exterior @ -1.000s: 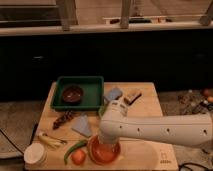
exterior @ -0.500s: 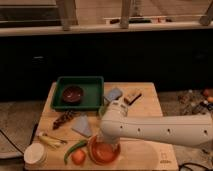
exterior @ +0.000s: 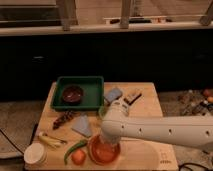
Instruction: Place brush in red bowl
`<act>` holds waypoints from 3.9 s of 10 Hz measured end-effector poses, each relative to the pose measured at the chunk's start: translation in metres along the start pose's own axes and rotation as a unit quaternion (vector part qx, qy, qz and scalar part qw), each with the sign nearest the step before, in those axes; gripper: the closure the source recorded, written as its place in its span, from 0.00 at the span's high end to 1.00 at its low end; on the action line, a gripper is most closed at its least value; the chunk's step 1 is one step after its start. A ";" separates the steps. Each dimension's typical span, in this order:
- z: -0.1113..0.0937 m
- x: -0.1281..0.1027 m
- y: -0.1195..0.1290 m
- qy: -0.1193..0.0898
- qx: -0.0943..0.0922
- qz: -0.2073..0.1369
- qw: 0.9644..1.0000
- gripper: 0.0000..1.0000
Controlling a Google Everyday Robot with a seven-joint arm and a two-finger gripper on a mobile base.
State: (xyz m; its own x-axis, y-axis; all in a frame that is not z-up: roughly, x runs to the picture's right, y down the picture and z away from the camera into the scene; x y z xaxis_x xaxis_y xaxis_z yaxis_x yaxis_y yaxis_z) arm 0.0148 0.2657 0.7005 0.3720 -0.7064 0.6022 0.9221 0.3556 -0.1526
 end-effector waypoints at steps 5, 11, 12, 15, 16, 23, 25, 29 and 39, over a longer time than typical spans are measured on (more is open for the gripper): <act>0.003 -0.003 0.000 -0.001 -0.002 -0.010 1.000 0.22; 0.003 -0.003 0.001 -0.002 -0.002 -0.009 1.000 0.22; 0.003 -0.003 0.001 -0.002 -0.002 -0.009 1.000 0.22; 0.003 -0.003 0.001 -0.002 -0.002 -0.009 1.000 0.22; 0.003 -0.003 0.001 -0.002 -0.002 -0.009 1.000 0.22; 0.003 -0.003 0.001 -0.002 -0.002 -0.009 1.000 0.22; 0.003 -0.003 0.001 -0.002 -0.002 -0.009 1.000 0.22; 0.004 -0.003 0.001 -0.003 -0.002 -0.009 1.000 0.22; 0.004 -0.003 0.001 -0.003 -0.002 -0.009 1.000 0.22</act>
State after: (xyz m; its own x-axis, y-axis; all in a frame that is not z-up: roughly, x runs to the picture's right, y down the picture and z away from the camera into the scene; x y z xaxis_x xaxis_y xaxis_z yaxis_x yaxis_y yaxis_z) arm 0.0136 0.2706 0.7012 0.3544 -0.7092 0.6094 0.9292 0.3404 -0.1443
